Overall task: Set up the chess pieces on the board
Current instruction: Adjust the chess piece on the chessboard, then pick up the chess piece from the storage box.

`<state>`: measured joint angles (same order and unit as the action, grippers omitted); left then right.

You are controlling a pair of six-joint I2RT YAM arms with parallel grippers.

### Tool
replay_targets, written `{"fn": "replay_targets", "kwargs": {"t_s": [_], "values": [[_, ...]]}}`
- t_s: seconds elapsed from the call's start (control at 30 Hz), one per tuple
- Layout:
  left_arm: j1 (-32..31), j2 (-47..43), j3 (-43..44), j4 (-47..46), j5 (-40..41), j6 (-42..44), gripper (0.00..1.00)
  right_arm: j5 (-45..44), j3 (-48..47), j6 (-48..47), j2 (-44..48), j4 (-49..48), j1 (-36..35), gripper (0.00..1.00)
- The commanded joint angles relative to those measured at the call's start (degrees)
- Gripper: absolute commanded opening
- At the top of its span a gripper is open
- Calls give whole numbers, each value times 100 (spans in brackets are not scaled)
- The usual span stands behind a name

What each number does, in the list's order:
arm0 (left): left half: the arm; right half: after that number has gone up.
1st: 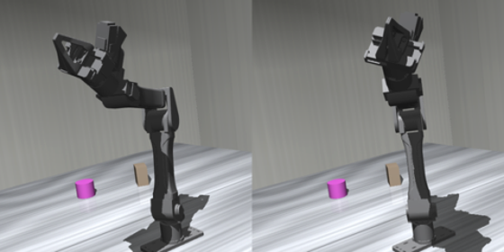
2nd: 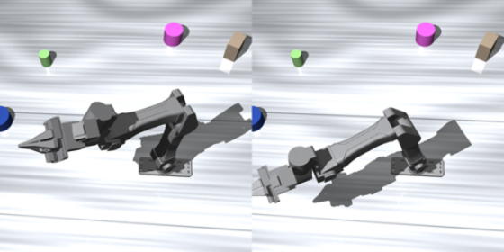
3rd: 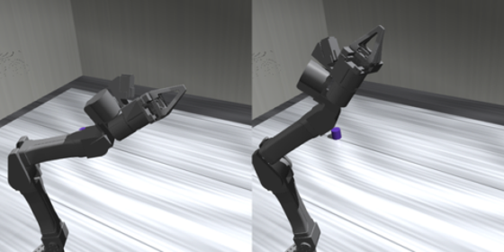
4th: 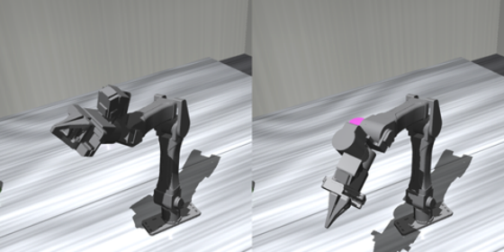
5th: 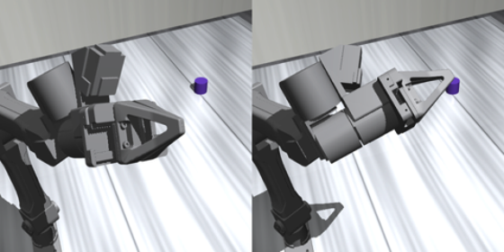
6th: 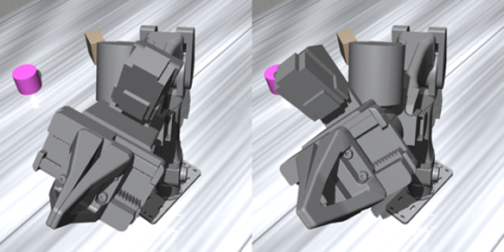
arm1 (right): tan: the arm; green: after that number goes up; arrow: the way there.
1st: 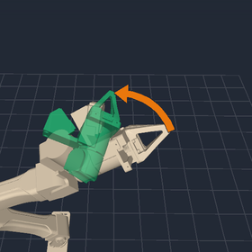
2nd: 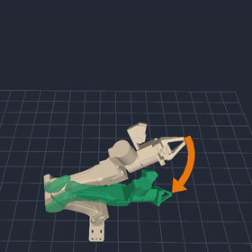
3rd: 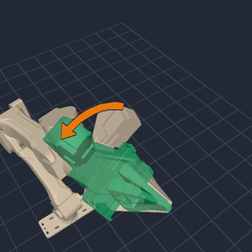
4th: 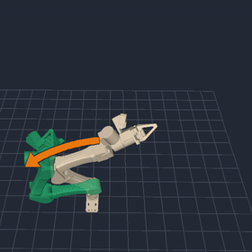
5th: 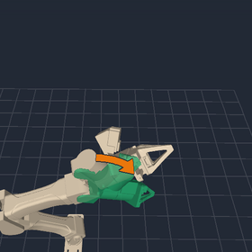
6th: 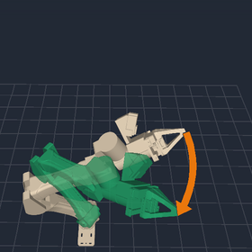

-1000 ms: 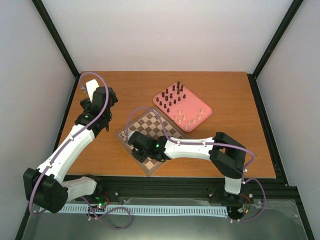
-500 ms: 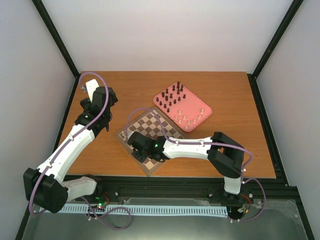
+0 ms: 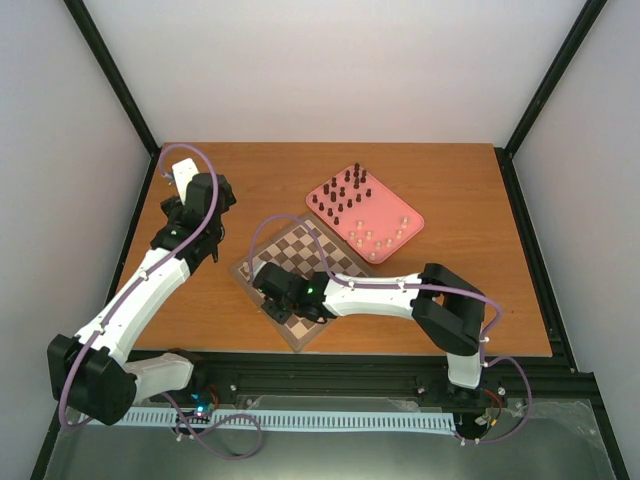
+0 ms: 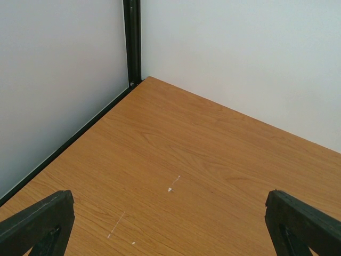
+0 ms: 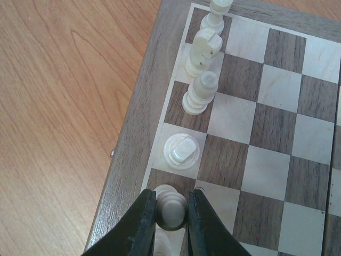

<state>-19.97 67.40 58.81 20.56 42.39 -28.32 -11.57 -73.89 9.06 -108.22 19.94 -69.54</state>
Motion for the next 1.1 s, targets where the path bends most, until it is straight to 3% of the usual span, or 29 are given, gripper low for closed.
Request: {"fn": "replay_targets", "kwargs": {"t_s": [0.0, 0.1, 0.2, 0.5, 0.77, 0.93, 1.07], "values": [[27, 5, 92, -96, 41, -9, 100, -155, -162, 28, -128, 106, -49, 14], [23, 2, 94, -92, 30, -16, 100, -161, -157, 33, -128, 115, -51, 15], [28, -3, 94, -92, 30, -8, 100, -161, -148, 39, -120, 103, -51, 25], [28, 17, 90, -95, 47, -5, 100, -85, -88, 17, -44, 63, -55, 30], [28, 19, 92, -87, 39, -9, 100, 115, 225, -28, 366, -192, -58, 45], [28, 10, 88, -88, 39, -15, 100, 15, 404, -11, 676, -224, -59, 48], [27, 2, 90, -79, 33, -23, 100, -277, 622, 18, 1081, -308, -59, 57]]}}
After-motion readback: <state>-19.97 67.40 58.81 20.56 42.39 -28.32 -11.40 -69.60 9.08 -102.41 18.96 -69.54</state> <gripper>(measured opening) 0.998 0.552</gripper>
